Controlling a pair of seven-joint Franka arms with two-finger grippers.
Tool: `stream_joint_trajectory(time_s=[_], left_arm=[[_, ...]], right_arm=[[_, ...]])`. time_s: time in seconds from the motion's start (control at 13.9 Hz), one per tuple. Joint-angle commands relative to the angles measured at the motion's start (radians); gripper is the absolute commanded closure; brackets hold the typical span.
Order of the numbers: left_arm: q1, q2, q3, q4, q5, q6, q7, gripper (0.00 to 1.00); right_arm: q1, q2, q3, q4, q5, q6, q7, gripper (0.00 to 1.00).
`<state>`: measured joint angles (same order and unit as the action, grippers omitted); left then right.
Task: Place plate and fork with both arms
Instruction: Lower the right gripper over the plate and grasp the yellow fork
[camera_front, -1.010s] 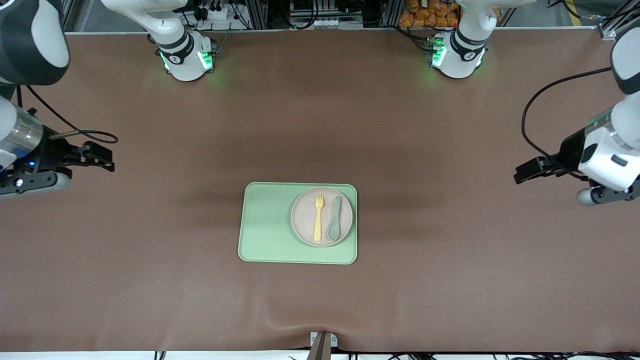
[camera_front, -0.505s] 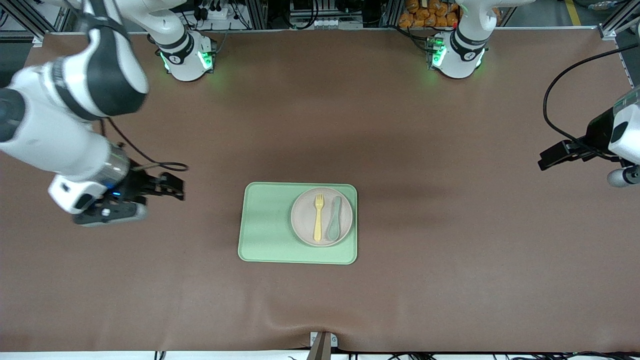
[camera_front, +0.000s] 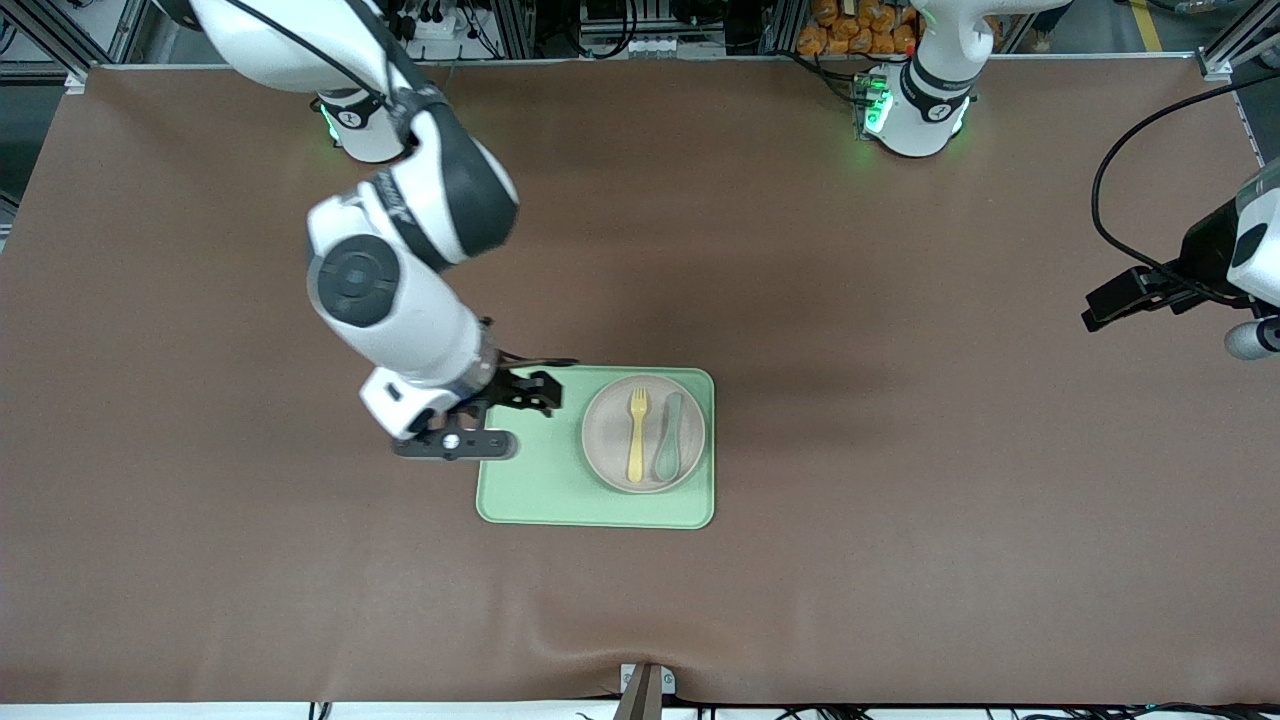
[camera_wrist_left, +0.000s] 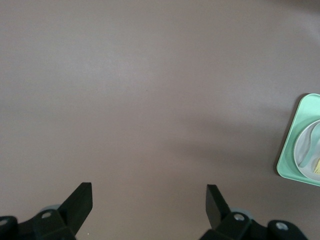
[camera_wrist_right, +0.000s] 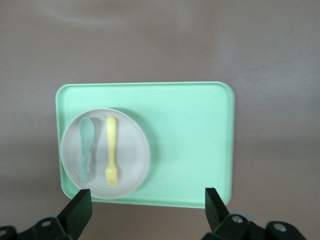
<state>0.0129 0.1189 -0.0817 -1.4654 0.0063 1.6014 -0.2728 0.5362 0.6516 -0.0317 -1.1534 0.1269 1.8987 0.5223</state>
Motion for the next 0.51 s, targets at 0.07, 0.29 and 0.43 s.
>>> stream_joint_trajectory(time_s=[0.07, 0.29, 0.43], left_arm=[[0.009, -0.039, -0.010, -0.024, 0.018, -0.006, 0.021, 0.00], [0.030, -0.054, -0.010, -0.026, 0.018, -0.020, 0.023, 0.00], [0.029, -0.053, -0.013, -0.024, 0.012, -0.020, 0.024, 0.00]], right_arm=[[0.065, 0.126, -0.016, 0.083, -0.004, 0.098, 0.073, 0.03], [0.111, 0.209, -0.016, 0.086, -0.004, 0.184, 0.142, 0.09], [0.120, 0.244, -0.017, 0.086, -0.007, 0.203, 0.143, 0.10]])
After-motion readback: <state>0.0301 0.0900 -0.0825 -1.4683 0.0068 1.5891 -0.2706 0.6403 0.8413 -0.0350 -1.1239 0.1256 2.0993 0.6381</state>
